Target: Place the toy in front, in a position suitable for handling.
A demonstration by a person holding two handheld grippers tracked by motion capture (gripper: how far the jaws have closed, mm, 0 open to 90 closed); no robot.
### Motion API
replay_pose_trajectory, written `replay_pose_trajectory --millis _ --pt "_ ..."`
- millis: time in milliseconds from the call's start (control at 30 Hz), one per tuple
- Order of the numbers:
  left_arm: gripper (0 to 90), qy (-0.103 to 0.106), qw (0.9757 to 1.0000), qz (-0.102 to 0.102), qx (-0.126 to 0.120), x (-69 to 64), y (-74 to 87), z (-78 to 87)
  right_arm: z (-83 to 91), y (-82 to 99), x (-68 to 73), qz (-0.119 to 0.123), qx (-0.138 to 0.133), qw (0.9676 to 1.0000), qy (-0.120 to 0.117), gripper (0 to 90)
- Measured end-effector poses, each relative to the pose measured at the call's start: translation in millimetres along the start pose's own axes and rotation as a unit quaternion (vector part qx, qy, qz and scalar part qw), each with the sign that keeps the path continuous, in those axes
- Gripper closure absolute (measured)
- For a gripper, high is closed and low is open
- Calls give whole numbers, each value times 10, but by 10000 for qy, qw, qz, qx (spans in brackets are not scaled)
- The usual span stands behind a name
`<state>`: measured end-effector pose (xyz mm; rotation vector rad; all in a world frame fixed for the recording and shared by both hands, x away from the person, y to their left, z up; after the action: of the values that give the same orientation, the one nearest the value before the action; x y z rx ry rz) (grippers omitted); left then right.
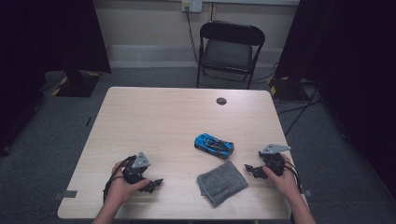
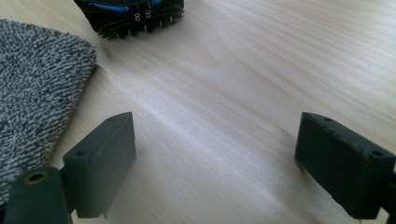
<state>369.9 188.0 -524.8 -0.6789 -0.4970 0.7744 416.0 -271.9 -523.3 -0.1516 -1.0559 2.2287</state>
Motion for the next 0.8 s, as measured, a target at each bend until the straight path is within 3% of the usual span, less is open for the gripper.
replay_pose_trajectory --millis 400,467,533,567,800 --pt "5 12 10000 -12 4 -2 -1 -1 4 -5 5 -39 26 10000 6 129" --pt "5 13 10000 -11 4 -2 -1 -2 22 -57 11 -158 232 9996 -76 149" --pt "5 12 10000 -12 4 -1 -1 -2 21 -73 6 -231 258 9993 -103 150" --pt "5 12 10000 -14 5 -1 -1 -1 13 -122 -16 -306 283 9991 -118 149" --pt "5 13 10000 -13 4 -2 -1 -1 -119 -475 35 -22 43 9992 -385 141"
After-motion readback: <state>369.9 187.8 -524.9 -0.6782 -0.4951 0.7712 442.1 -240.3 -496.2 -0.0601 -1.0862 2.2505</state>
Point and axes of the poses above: each handheld gripper's, and its own axes: z roughly backward along the jaws, y roughly out of its underside, x roughly to its left, the point moved 3 cm from there along -z, roughly forward along the jaws, and after that the axes turned 14 degrees about -y, right-handed, at the moved point
